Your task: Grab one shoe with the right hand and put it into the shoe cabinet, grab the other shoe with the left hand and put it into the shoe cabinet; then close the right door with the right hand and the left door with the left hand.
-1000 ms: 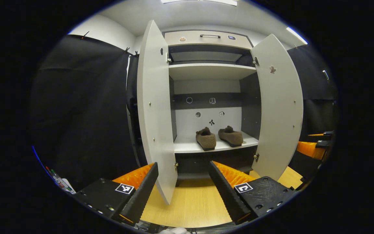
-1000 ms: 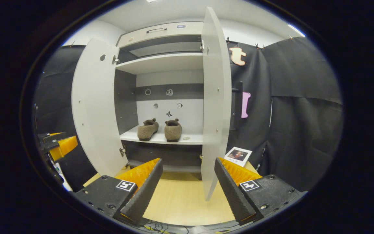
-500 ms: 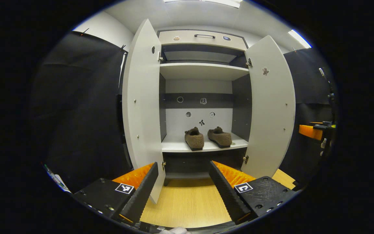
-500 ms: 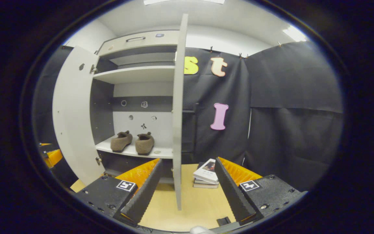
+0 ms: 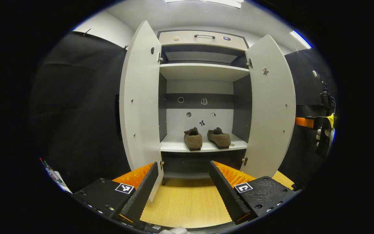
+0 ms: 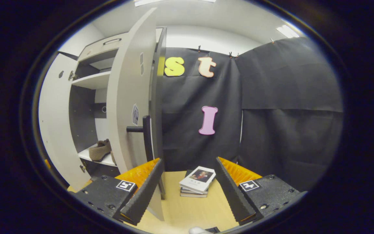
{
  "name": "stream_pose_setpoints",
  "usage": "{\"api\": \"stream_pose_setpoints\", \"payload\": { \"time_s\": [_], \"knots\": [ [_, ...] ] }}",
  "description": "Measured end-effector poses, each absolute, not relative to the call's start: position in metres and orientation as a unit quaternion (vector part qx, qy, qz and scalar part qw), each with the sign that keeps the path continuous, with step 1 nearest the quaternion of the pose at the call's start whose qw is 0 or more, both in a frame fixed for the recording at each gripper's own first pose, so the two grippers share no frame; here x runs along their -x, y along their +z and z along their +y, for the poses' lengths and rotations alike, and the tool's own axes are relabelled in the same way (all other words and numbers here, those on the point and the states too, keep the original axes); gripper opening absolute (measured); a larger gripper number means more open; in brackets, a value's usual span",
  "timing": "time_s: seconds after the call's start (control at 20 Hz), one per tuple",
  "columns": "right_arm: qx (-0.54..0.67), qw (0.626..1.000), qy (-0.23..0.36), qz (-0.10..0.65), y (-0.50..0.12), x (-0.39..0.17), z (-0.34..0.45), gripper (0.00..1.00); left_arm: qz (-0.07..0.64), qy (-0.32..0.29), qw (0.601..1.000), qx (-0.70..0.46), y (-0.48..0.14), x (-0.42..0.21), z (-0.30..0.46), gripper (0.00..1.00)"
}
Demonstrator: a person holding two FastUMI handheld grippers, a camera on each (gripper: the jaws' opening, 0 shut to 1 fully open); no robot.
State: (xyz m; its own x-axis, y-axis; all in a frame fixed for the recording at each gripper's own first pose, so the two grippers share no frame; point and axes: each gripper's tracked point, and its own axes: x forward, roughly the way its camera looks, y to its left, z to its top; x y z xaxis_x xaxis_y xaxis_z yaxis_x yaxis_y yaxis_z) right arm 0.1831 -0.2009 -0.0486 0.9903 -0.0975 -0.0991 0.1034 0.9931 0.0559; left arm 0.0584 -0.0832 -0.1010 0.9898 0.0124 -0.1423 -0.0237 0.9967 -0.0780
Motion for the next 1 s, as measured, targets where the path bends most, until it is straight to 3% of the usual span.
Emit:
{"api": "stream_pose_setpoints", "payload": {
  "time_s": [0.2,0.25,0.4,0.45,0.5,0.55,0.75,1.0],
  "knots": [
    [-0.036,0.998,-0.02,0.051,-0.046,-0.191,-0.192,0.99,0.082,0.012,0.996,0.046,-0.111,-0.06,-0.094,0.96],
    [-0.026,0.998,-0.016,0.05,-0.044,-0.194,-0.19,0.93,0.084,0.013,0.995,0.047,-0.113,-0.06,-0.096,0.96],
    [0.008,0.999,-0.012,0.047,-0.041,-0.192,-0.184,0.95,0.084,0.02,0.995,0.05,-0.114,-0.061,-0.095,0.96],
    [0.007,0.999,-0.009,0.048,-0.043,-0.192,-0.181,0.87,0.085,0.02,0.995,0.051,-0.114,-0.062,-0.095,0.96],
    [0.002,0.999,-0.006,0.051,-0.044,-0.192,-0.177,0.87,0.086,0.021,0.995,0.05,-0.114,-0.063,-0.093,0.96],
    [-0.004,0.999,-0.005,0.052,-0.045,-0.191,-0.176,0.94,0.085,0.022,0.995,0.048,-0.113,-0.064,-0.091,0.96],
    [-0.013,0.999,-0.007,0.051,-0.043,-0.189,-0.168,0.94,0.079,0.024,0.996,0.041,-0.107,-0.065,-0.085,0.96],
    [-0.009,0.997,0.044,0.055,-0.046,-0.189,-0.116,0.94,0.079,0.031,0.996,0.039,-0.106,-0.06,-0.073,0.96]
  ]
}}
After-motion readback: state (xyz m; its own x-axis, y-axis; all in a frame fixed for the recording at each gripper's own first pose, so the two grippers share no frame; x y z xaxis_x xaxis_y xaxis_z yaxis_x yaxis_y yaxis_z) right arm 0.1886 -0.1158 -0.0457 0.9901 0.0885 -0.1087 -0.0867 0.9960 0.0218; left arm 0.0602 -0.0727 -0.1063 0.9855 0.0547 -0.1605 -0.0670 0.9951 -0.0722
